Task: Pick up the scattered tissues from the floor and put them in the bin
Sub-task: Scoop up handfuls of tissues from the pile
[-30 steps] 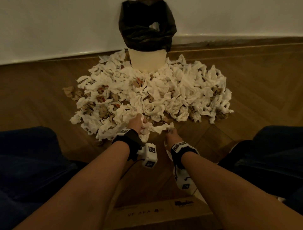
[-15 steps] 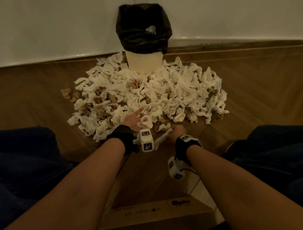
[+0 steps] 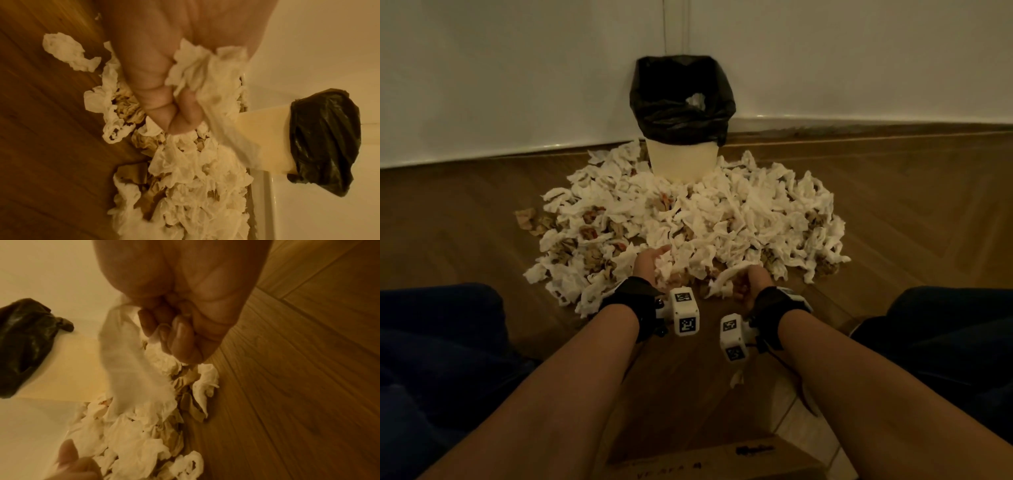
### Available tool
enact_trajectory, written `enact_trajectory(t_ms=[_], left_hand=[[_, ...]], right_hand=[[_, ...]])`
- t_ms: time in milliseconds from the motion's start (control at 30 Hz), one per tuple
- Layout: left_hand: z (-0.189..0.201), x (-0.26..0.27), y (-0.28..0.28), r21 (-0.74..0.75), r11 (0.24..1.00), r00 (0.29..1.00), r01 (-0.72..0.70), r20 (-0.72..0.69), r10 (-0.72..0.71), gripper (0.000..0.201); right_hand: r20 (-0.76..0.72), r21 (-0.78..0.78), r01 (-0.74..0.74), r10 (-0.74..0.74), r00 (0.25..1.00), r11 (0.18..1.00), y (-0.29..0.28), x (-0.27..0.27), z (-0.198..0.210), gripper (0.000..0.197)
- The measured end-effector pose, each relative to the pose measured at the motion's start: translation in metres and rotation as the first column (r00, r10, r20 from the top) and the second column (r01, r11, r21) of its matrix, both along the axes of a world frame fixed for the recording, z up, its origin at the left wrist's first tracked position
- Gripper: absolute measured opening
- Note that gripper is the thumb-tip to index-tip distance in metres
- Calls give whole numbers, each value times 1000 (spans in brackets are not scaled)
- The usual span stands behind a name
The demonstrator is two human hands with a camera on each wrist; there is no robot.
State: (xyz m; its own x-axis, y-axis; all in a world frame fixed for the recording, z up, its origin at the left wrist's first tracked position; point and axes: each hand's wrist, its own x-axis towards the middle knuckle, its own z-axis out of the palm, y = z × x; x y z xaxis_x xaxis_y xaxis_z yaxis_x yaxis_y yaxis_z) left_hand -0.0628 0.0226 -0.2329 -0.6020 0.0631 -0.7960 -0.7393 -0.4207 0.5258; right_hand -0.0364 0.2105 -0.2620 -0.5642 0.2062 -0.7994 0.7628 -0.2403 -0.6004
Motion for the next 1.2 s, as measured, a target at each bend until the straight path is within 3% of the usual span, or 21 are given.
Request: enact_trajectory(t_ms=[67, 167, 267, 400, 467, 600, 700, 800, 933, 967, 1100, 1200], left_hand=[[10, -4, 0, -31, 995, 995, 95, -22, -96, 47], [25, -17, 1, -134, 954, 962, 268, -21, -274, 79], [41, -31, 0, -271, 885, 920, 378, 0, -393, 75], [66, -43, -3, -155, 940, 943, 305, -89, -321, 43], [79, -48, -4, -171, 950, 946, 262, -148, -288, 40], [100, -57, -8, -30, 989, 971, 145, -186, -148, 48], [112, -67, -12, -147, 978, 964, 150, -199, -178, 46], [118, -79, -19, -366, 904, 954, 221, -111, -278, 44], [138, -97, -28, -440, 883, 952, 165, -163, -259, 23], [145, -105, -29, -440, 888, 950, 136, -195, -242, 26], [173, -149, -24, -180, 984, 949, -12, -312, -45, 29], [189, -180, -9, -119, 993, 940, -14, -340, -27, 22]], right_hand=[[-5, -139, 85, -87, 996, 987, -1, -6, 9, 33], [-43, -259, 74, -88, 995, 963, 3, -13, 28, 36], [-123, -233, 75, -106, 987, 970, 10, -25, 47, 38], [-207, -293, 114, -180, 962, 949, 14, -46, 70, 41], [-219, -323, 90, -167, 961, 942, 15, -57, 84, 30], [-277, -307, 44, -134, 952, 951, 15, -78, 111, 42], [-303, -247, -3, -74, 950, 969, 8, -95, 130, 24], [-350, -134, -87, 35, 936, 987, 0, -116, 148, 31], [-394, -70, -180, 139, 908, 981, -11, -150, 184, 29], [-410, -50, -201, 164, 897, 978, -13, -159, 193, 29], [-386, 60, -232, 237, 891, 971, -21, -201, 213, 38], [-306, 198, -266, 318, 898, 943, -22, -227, 211, 34]])
